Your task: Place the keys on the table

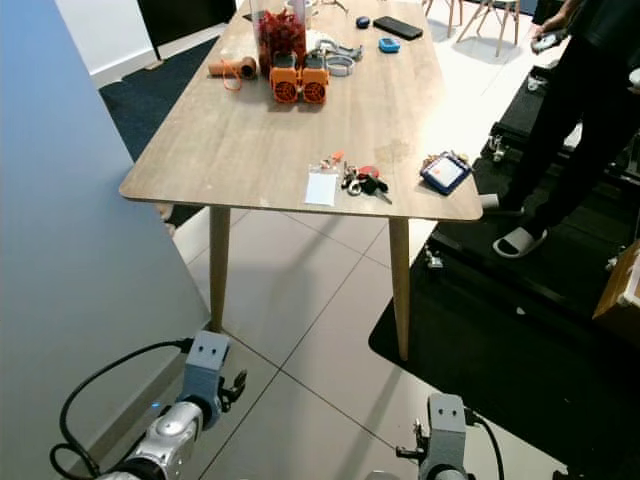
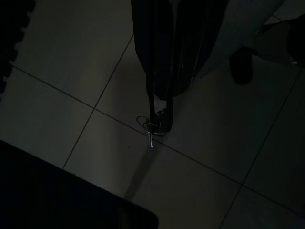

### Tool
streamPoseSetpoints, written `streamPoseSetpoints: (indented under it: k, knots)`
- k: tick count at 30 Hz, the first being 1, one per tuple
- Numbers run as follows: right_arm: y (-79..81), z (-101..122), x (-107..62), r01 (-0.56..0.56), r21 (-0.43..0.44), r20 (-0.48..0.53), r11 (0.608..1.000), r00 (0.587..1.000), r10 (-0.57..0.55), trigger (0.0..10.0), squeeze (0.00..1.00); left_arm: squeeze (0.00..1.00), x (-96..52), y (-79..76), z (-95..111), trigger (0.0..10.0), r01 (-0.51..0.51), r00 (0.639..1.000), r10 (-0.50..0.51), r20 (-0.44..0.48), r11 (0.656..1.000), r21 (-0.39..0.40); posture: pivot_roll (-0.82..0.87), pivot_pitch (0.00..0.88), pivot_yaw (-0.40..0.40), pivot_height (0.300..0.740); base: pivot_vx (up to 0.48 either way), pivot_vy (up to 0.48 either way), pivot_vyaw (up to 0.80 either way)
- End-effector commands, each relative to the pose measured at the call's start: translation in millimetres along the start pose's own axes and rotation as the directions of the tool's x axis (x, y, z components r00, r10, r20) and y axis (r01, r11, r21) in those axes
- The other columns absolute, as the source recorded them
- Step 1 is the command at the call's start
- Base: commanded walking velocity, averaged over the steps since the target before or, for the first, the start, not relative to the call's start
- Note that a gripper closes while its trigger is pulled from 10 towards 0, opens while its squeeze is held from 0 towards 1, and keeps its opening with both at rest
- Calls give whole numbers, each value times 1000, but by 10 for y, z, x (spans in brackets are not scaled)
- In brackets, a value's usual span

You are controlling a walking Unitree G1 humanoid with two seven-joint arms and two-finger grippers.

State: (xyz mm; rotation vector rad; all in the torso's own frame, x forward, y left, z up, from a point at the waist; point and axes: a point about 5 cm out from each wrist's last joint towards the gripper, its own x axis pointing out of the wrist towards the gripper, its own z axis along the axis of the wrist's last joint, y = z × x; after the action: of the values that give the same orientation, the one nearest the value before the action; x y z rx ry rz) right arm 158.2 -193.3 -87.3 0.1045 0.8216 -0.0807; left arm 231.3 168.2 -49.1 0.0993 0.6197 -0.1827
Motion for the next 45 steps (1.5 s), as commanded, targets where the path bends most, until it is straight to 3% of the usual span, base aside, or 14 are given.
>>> streamPoseSetpoints:
  k: [1, 21, 45]
  knots:
    - [-36, -42, -15, 9, -7, -23, 1000, 1000, -9, 10000, 0, 0, -15, 8, -34, 10000, -3, 1000, 3, -9, 1000, -4, 29, 53, -16, 740, 0, 0, 0]
    - [-13, -22, -3, 5, -5, -19, 1000, 1000, -5, 10000, 0, 0, -6, -10, -17, 10000, -2, 1000, 2, -2, 1000, -11, 36, 72, -23, 740, 0, 0, 0]
    - [-10, 1, 6, 5, -4, -13, 1000, 1000, -5, 10000, 0, 0, 9, -10, 12, 10000, -4, 1000, 4, 0, 1000, -12, 36, 69, -21, 740, 251, 0, 0]
